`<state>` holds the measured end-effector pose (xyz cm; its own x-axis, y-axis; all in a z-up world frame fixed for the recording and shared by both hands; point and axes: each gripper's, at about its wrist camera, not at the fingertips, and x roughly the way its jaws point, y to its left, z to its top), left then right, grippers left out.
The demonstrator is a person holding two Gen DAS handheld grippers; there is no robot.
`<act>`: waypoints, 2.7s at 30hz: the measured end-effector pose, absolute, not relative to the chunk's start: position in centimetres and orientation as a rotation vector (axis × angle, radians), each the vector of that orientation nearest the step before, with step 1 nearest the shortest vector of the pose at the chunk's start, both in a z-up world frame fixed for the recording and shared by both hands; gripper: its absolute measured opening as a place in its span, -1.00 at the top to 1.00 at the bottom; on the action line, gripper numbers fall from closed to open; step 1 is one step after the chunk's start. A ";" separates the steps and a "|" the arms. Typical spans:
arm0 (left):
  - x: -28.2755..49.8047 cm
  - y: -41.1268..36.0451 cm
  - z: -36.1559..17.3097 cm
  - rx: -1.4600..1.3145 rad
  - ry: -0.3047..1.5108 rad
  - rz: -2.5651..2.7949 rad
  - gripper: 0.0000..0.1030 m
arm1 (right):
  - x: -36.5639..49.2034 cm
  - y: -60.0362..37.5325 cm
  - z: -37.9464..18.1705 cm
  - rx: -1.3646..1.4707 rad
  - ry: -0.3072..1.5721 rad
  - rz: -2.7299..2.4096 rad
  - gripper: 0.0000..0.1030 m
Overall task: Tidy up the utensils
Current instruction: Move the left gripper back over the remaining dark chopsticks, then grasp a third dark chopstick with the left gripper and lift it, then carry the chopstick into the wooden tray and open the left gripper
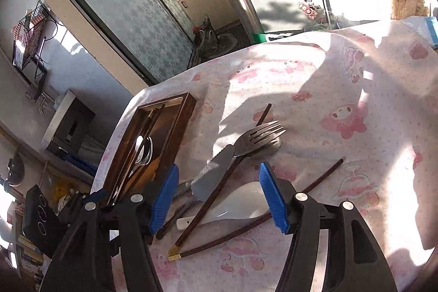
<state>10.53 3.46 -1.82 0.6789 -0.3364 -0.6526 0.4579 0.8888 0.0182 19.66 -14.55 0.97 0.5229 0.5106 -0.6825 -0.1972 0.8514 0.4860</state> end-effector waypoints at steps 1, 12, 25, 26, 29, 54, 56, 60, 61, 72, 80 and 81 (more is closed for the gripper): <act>10.6 2.6 -2.0 0.190 0.697 -0.465 -0.83 | 19.7 -14.7 0.7 0.376 0.932 0.438 -0.16; 9.2 -4.3 -3.8 0.223 0.753 -0.688 -0.20 | 18.2 -18.1 -1.9 0.406 0.950 0.433 0.01; 13.2 -8.0 -6.3 0.304 0.869 -0.643 -0.28 | 17.6 -19.6 -3.4 0.464 0.962 0.446 0.01; 13.3 -8.0 -6.4 0.304 0.869 -0.640 -0.29 | 17.6 -19.6 -3.4 0.466 0.962 0.447 0.01; 13.3 -7.8 -6.4 0.301 0.869 -0.645 -0.25 | 17.6 -19.7 -3.4 0.468 0.964 0.445 0.01; 9.9 -4.9 -2.2 0.159 0.765 -0.673 0.87 | 18.5 -16.4 -2.6 0.580 0.958 0.443 0.71; 9.6 -3.5 -1.9 0.150 0.754 -0.648 0.87 | 19.0 -14.5 -1.7 0.557 0.958 0.466 0.72; 9.2 0.4 -1.0 0.134 0.728 -0.573 0.87 | 20.6 -9.7 -0.3 0.508 0.965 0.522 0.73; 9.1 1.6 -0.8 0.136 0.717 -0.547 0.87 | 21.0 -8.2 0.0 0.498 0.967 0.537 0.73; 10.8 12.1 -0.7 0.053 0.727 -0.334 0.87 | 26.6 5.5 0.3 0.361 1.040 0.607 0.73; 12.3 13.6 -1.9 0.048 0.743 -0.304 0.87 | 25.2 5.6 0.7 0.328 1.026 0.623 0.03; 12.5 13.6 -1.9 0.052 0.747 -0.301 0.87 | 24.9 5.0 1.0 0.330 1.016 0.629 -0.12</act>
<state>12.46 13.63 -1.91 0.6931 -0.2507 -0.6758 0.2875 0.9559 -0.0597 24.85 5.03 1.03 0.3727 0.6271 -0.6839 -0.3329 0.7784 0.5323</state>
